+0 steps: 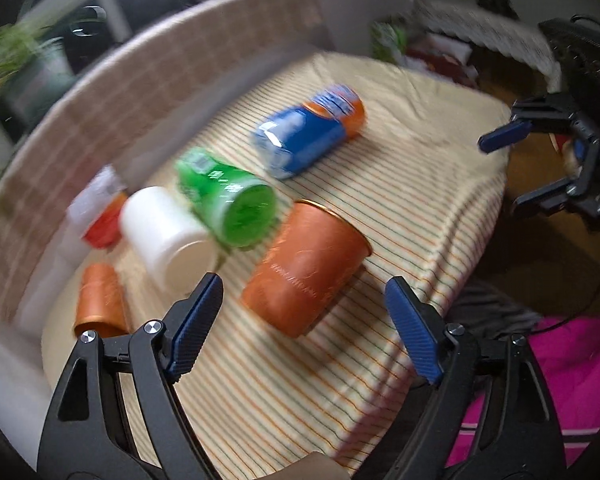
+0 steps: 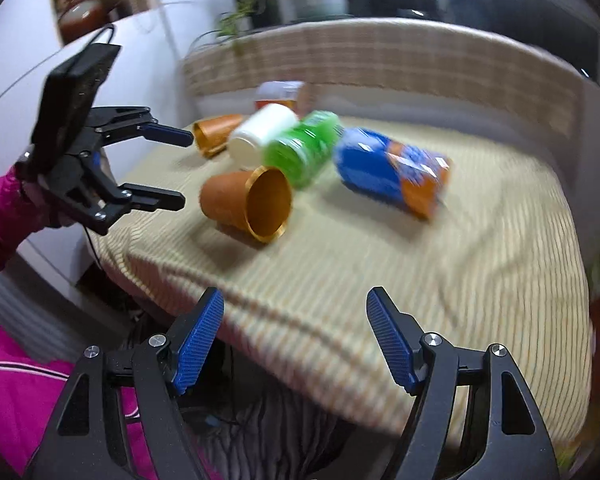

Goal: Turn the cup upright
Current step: 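Close the left tool on the cup body while the right tool holds it, then rotate the cup upright in the left tool and lower it to the table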

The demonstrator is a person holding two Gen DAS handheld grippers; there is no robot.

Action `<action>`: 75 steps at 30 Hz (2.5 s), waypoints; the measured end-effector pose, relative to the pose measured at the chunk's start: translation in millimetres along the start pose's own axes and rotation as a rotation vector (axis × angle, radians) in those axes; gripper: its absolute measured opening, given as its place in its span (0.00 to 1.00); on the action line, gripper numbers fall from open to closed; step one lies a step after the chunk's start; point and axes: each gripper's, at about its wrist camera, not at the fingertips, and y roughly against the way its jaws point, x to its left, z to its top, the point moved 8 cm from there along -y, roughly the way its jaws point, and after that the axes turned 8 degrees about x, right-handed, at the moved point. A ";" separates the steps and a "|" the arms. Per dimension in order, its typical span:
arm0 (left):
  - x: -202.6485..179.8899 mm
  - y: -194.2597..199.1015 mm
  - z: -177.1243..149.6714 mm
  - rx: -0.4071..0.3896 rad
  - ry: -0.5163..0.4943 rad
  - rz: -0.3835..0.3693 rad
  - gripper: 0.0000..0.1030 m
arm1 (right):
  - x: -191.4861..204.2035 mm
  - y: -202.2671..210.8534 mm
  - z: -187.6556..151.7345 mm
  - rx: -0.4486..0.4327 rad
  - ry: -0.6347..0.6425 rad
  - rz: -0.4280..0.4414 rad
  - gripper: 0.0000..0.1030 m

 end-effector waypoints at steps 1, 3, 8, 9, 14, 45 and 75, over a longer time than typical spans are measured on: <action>-3.7 -2.5 -1.2 0.014 -0.023 -0.001 0.83 | -3.2 1.5 -4.1 -0.002 -0.016 -0.006 0.72; -8.2 -8.9 3.5 0.040 -0.067 0.010 0.83 | -9.1 4.7 -14.2 -0.009 -0.054 -0.019 0.72; -16.3 -31.4 5.4 0.136 -0.192 0.043 0.83 | -19.7 12.6 -23.9 -0.032 -0.114 -0.022 0.72; -15.9 -35.9 5.2 0.151 -0.205 0.053 0.83 | -21.9 13.9 -24.2 -0.037 -0.122 -0.022 0.72; -14.3 -54.8 8.1 0.213 -0.234 0.065 0.83 | -27.9 13.5 -23.0 -0.052 -0.159 -0.017 0.72; 21.1 -28.7 11.8 0.020 0.065 0.015 0.70 | -29.3 8.2 -10.8 -0.061 -0.190 -0.048 0.72; 43.5 30.8 -26.1 -0.321 0.536 -0.010 0.69 | 11.8 -3.2 33.9 -0.112 -0.114 -0.088 0.72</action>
